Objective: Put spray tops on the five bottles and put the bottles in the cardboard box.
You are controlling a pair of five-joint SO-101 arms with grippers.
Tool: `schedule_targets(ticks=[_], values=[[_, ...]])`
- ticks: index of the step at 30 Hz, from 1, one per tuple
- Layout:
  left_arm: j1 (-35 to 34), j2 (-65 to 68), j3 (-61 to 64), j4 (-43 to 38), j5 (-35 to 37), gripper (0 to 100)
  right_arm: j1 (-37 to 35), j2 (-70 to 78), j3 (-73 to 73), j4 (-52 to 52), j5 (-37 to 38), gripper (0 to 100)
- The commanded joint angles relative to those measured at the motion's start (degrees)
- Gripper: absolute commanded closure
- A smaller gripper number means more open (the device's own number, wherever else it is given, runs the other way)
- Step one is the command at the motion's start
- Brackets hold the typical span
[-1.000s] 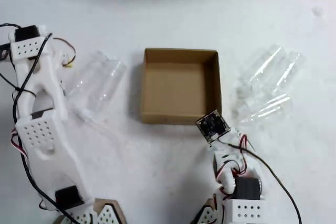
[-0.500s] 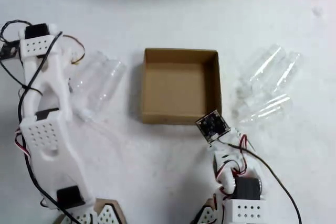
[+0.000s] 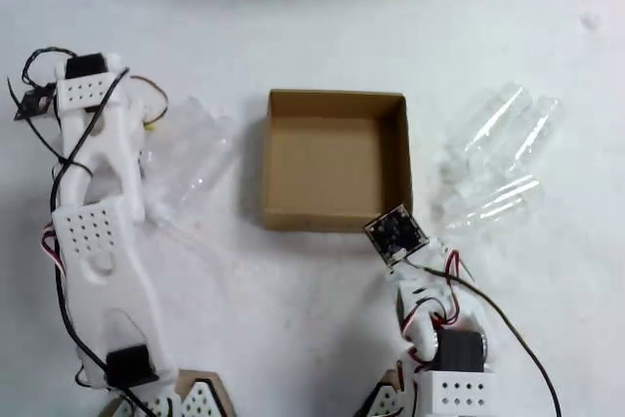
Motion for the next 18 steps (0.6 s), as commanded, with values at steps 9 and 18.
schedule_targets(ticks=[9, 18], values=[[-3.12, 4.35, -20.66, 0.09, 1.67, 67, -0.13, -0.22, 0.44, -0.04, 0.70, 98.3], [-2.51, 7.60, -23.38, 2.73, 1.76, 67, -0.13, -0.22, 0.44, -0.04, 0.70, 98.3]])
